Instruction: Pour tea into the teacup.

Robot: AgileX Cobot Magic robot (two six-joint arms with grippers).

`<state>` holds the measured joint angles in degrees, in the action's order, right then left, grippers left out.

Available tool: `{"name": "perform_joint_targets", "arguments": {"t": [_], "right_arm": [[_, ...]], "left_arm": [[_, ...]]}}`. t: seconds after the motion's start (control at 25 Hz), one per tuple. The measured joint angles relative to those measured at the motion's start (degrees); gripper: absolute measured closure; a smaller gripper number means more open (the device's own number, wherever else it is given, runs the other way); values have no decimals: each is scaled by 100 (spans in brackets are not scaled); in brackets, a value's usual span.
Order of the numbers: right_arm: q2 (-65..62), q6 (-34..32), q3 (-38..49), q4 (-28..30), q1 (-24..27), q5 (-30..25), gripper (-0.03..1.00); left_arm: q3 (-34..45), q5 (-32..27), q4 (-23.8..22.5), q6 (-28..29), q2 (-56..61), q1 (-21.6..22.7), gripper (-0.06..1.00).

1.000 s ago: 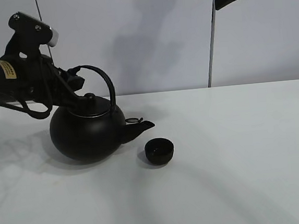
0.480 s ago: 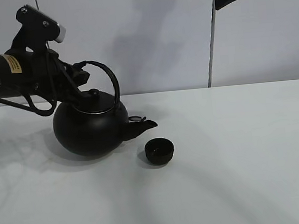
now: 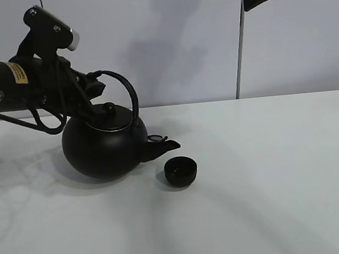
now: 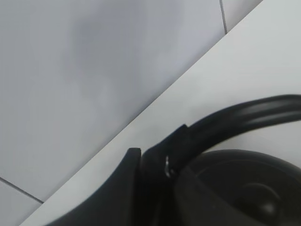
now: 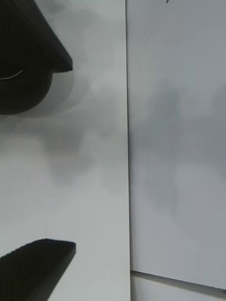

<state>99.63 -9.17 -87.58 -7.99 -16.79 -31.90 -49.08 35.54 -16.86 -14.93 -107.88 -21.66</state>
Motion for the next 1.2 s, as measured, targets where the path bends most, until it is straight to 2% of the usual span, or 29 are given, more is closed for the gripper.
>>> {"name": "perform_joint_targets", "arguments": {"t": [0.6,1.2], "right_arm": [[0,0,0,0,0,19,31],[0,0,0,0,0,21,31]], "left_arm": [[-344,-132,13,-196,-202,-95,85],[-344,-213,-9,-692,-202,-94,85]]}}
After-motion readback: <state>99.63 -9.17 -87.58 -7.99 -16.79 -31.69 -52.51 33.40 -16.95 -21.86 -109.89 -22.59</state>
